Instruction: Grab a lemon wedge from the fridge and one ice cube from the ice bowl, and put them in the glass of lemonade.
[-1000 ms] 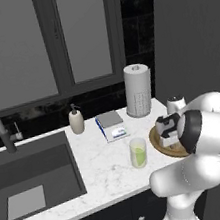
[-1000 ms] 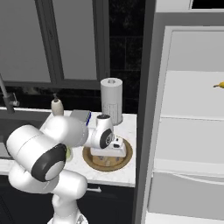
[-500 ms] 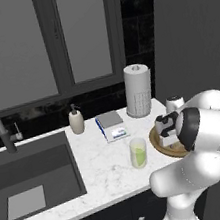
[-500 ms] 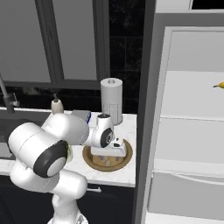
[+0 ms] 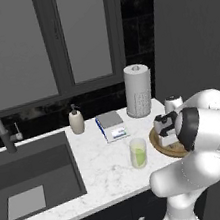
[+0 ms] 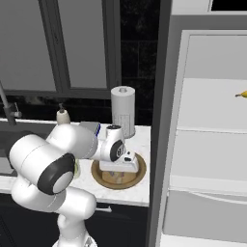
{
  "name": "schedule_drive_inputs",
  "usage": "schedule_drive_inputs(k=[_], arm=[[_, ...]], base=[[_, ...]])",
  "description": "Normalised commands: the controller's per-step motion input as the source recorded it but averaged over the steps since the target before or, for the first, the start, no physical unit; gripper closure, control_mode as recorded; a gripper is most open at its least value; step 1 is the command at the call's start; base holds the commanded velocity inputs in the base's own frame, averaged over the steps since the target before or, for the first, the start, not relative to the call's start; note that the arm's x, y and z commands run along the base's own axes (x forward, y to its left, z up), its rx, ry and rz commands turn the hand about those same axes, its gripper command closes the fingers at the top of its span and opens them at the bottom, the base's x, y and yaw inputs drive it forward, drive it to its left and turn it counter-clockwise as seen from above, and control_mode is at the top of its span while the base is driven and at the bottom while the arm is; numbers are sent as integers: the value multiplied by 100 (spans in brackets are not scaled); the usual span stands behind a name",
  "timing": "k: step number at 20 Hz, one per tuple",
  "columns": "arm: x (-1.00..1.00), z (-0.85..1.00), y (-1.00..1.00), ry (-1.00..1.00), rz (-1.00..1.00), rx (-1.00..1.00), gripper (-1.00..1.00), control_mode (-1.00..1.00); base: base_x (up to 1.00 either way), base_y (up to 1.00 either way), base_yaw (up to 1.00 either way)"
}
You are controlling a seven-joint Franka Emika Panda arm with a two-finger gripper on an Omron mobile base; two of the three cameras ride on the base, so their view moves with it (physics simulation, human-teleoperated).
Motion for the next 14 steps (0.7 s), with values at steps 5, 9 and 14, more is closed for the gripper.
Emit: schedule_drive_inputs(k=[5,9,14], arm=[[-52,-41,0,0,-9,0,100,-100],[-54,-39,0,0,-9,0,100,-100],[-45,-33,9,-2,-8,-1,100,-100]], base=[[0,0,0],[0,0,0],[0,0,0]])
